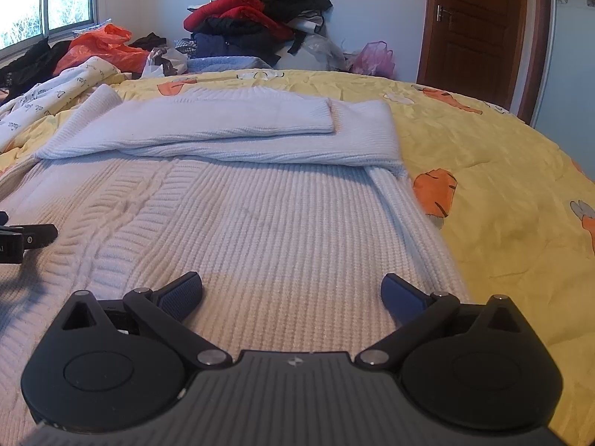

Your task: Fold small clothes

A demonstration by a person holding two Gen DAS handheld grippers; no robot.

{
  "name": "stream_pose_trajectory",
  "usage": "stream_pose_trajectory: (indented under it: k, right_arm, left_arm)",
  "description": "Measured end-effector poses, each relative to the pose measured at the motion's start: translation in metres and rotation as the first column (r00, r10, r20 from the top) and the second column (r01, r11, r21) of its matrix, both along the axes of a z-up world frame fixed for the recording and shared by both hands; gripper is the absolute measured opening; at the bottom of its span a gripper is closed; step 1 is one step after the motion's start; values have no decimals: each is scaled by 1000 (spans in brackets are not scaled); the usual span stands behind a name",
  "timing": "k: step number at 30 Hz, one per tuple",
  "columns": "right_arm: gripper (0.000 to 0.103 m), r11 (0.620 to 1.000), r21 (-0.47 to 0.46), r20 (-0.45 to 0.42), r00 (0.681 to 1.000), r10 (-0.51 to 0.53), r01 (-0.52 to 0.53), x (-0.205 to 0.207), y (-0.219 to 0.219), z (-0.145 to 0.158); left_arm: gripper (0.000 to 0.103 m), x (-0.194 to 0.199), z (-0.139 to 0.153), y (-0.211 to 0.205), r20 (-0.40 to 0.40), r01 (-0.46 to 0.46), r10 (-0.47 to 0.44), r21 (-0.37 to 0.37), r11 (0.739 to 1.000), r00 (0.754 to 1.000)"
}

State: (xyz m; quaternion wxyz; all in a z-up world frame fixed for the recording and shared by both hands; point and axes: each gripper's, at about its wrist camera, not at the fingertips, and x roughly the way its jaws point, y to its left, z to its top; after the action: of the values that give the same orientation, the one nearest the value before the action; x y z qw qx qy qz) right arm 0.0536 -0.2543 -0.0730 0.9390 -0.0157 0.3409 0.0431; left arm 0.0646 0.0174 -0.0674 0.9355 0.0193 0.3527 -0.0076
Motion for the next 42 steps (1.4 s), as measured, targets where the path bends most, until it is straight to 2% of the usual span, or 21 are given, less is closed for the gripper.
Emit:
stream_pose_trajectory:
  k: [5, 16, 26, 31, 42]
  right_arm:
    - [103, 1000, 16, 2, 1000, 6, -6, 0, -3, 0]
    - [102, 1000, 16, -3, 1000, 6, -6, 0, -4, 0]
    - [102, 1000, 5, -11, 1000, 10, -10, -23, -4, 3]
    - [102, 1000, 6, -11, 1000, 28, -28, -44, -8, 4]
    - [102, 999, -2, 2, 999, 40, -40, -61, -9, 3]
  left_arm:
    - [103, -3, 0, 4, 5, -3, 3, -22, 1000, 1000]
    - [103, -9, 1, -3, -1, -29, 29, -2, 1000, 1000]
    - [103, -46, 5, 2, -19, -60, 61, 5, 998, 998]
    - [103, -72, 1, 4, 25, -31, 31, 3, 1000, 999]
    - [103, -87, 3, 5, 15, -37, 37, 16, 999, 999]
